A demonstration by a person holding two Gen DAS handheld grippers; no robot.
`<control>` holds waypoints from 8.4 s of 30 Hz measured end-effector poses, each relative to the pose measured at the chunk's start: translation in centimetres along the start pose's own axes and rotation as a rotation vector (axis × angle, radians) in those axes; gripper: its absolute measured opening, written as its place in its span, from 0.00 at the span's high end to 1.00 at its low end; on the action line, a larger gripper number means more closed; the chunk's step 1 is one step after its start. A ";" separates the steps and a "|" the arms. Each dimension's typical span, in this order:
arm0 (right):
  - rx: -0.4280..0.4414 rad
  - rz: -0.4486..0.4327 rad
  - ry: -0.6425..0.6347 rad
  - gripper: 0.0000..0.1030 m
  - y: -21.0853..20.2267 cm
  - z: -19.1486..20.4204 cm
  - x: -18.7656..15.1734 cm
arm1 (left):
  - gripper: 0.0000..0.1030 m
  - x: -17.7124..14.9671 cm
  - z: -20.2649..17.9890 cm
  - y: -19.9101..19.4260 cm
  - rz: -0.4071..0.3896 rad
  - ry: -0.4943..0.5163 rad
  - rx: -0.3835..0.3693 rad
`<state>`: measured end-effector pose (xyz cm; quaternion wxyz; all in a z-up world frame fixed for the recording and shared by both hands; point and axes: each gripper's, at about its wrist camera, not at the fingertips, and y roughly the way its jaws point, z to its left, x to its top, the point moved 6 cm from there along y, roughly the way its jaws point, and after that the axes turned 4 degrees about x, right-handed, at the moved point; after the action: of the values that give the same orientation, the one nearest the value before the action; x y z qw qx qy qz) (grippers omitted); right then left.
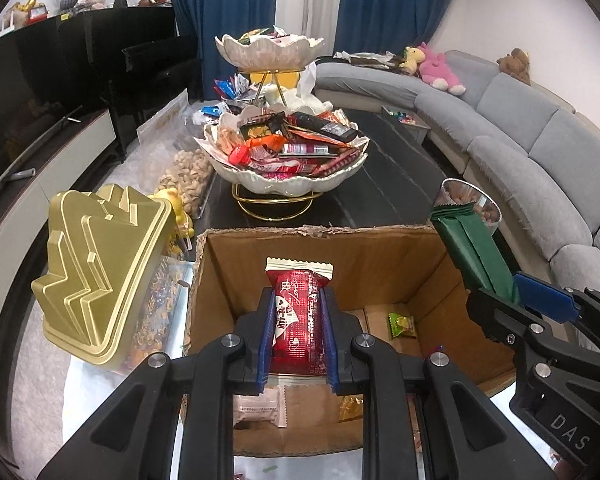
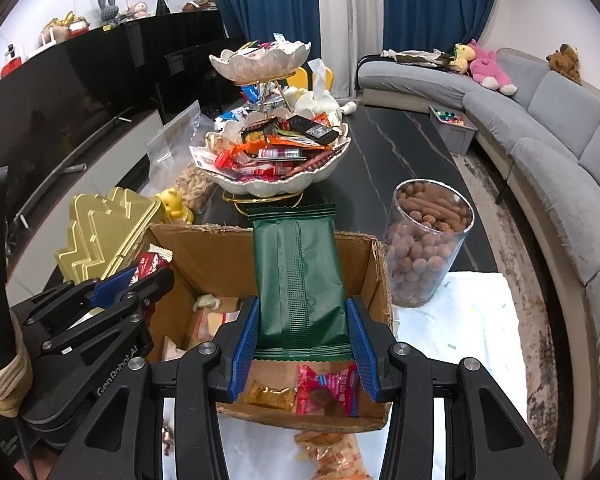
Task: Organize snacks
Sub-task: 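Lower both tools into the box and open them to drop the bars, then withdraw both tools from the box toward the gold candy and biscuit pouch, then grasp the orange biscuit pouch with the right tool while the left tool grasps the gold-wrapped candy, then lift and carry the gold candy and biscuit pouch over the box with both tools, then open both tools over the box to drop the candy and pouch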
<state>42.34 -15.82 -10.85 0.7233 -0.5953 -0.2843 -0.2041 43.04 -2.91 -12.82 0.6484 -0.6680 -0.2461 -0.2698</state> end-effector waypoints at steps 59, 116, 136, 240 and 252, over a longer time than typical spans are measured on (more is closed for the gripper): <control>-0.151 -0.098 -0.019 0.12 -10.2 -0.1 -6.6 | 0.00 -7.4 2.2 -11.8 -0.099 0.009 0.156; -0.151 0.213 -0.105 0.12 6.1 -1.8 -17.5 | 0.03 -20.8 5.4 1.1 0.120 -0.091 0.289; -0.051 0.211 -0.023 0.41 8.1 -2.3 -17.9 | 0.63 -21.1 4.0 2.8 0.114 -0.047 0.221; 0.003 -0.043 -0.067 0.50 -0.5 2.4 -0.1 | 0.77 -0.9 1.1 -1.8 -0.105 0.040 0.055; 0.014 0.040 -0.067 0.50 3.0 2.0 0.2 | 0.77 -0.8 1.4 0.9 -0.031 0.037 0.031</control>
<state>44.06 -13.19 -12.70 0.7216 -0.6022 -0.2977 -0.1673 43.11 -1.54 -14.05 0.6588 -0.6489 -0.2485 -0.2883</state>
